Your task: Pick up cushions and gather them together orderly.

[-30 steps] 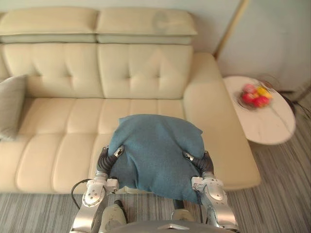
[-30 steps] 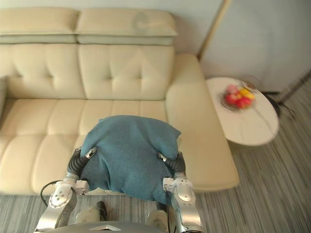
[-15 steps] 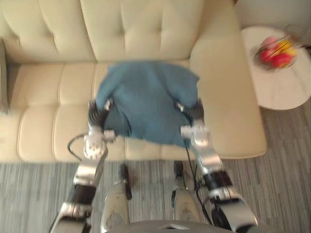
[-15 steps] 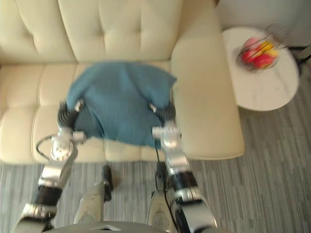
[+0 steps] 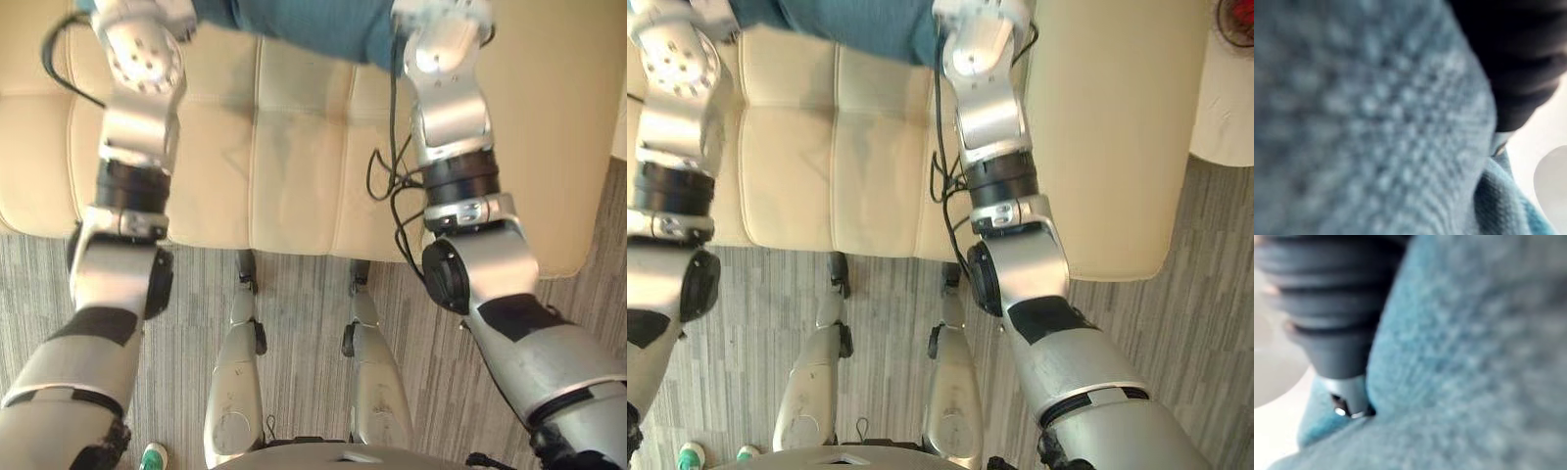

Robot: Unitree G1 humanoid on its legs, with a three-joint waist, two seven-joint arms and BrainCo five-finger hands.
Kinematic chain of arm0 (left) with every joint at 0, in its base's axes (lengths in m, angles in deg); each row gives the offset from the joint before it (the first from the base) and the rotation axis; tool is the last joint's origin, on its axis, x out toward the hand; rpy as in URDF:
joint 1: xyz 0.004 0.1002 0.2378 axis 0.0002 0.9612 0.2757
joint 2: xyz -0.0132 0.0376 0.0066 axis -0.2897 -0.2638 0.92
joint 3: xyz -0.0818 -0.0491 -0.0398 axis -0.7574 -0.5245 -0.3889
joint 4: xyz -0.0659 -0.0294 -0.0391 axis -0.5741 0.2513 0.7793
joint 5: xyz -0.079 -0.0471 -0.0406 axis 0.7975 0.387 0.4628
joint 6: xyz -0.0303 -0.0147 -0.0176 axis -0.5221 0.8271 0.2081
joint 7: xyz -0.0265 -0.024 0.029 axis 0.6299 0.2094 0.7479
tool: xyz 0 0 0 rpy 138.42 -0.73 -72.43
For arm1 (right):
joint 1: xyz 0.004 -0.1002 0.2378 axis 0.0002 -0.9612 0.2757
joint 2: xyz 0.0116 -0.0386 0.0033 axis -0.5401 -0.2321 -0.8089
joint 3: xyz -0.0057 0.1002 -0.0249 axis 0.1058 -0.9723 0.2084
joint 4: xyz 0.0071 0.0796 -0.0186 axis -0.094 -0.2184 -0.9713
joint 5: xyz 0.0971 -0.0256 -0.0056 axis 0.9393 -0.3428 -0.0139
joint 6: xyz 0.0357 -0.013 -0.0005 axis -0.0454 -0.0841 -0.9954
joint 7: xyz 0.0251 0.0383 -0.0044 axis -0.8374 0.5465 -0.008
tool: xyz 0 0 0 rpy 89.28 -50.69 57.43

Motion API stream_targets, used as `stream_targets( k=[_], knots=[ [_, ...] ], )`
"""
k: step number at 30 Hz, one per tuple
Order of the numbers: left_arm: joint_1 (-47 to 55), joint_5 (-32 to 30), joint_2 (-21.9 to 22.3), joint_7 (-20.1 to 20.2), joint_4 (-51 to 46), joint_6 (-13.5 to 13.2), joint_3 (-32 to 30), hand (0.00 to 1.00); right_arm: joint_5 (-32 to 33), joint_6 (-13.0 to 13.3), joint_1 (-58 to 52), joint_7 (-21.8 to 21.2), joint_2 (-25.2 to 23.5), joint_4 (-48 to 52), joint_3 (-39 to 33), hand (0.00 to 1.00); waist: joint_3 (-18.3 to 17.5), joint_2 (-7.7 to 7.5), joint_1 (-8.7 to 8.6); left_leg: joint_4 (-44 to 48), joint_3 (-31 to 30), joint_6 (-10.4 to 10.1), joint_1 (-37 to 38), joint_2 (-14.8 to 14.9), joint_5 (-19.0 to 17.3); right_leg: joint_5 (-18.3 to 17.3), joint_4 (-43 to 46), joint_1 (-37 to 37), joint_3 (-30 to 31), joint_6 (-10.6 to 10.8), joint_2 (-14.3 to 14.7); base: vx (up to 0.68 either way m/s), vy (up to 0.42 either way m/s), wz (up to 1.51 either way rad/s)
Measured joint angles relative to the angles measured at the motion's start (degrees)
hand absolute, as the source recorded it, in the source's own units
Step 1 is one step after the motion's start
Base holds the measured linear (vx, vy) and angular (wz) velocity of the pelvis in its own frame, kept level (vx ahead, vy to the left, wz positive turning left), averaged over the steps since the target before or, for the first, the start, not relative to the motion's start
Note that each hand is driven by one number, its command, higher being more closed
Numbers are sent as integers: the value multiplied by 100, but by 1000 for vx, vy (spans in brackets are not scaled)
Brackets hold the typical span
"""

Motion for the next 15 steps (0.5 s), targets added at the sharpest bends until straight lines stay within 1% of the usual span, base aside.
stream_targets(
  k=[1, 3, 5, 6, 9, 11, 12, 14, 15],
  knots=[
    [-146, 6, 7, -8, 101, 0, -49, 0, 20, -59, 122, 55, 25, -46, -19, 0, 4, 2, 6, -1, -26, -2, -130, 0, 24, 0, -1, -106, -17, 0, 0, -32, 24, 12],
    [-308, 20, 33, -8, 208, 2, -116, 0, 119, -66, 252, 105, 104, -189, -24, 0, 8, 1, -4, 0, -103, -19, -387, 8, 83, 5, 0, -314, -126, 4, 2, -27, 35, 15],
    [-317, 76, 143, 7, 225, 5, -176, 0, 396, -110, 242, 82, 197, -237, -30, 0, 60, 0, 11, 1, -113, -17, -534, 16, 113, 5, -1, -413, -170, 4, 6, -1, 52, 11],
    [-307, 154, 246, 16, 316, 10, -198, 0, 573, -187, 220, 30, 239, -241, -70, 0, 105, -3, 45, 1, -112, -18, -622, 17, 121, 5, 0, -487, -182, 4, 5, 10, 64, 8],
    [-185, 298, 574, 61, 330, 20, -465, 0, 957, -218, 2, -84, 221, -241, -160, 0, 105, -3, 58, 3, -115, -29, -862, 38, 179, 5, 1, -673, -287, 4, 9, 18, 66, 8],
    [137, 393, 755, 166, 330, 18, -542, 0, 1202, -219, -265, -150, 203, -241, -159, 0, 105, -3, 92, 3, -96, -29, -890, 41, 179, 5, 2, -708, -287, 4, 6, 27, 65, 1],
    [337, 476, 819, 262, 330, 17, -545, 0, 1342, -221, -423, -264, 203, -210, -135, 0, 105, -3, 89, 2, -89, -59, -926, 41, 199, 4, 2, -735, -279, 5, 8, 23, 59, 0],
    [560, 477, 871, 416, 329, 9, -519, 0, 1418, -219, -635, -349, 202, -176, -121, 0, 105, -3, 86, 2, -70, -77, -993, 63, 211, 3, 2, -796, -276, 5, 25, 10, 57, -3],
    [754, 467, 901, 570, 323, 1, -486, 0, 1446, -209, -889, -479, 189, -35, -119, 0, 105, -3, 90, 2, -37, -77, -1023, 92, 211, 3, 4, -836, -266, 5, 47, -7, 41, -9]
  ],
)
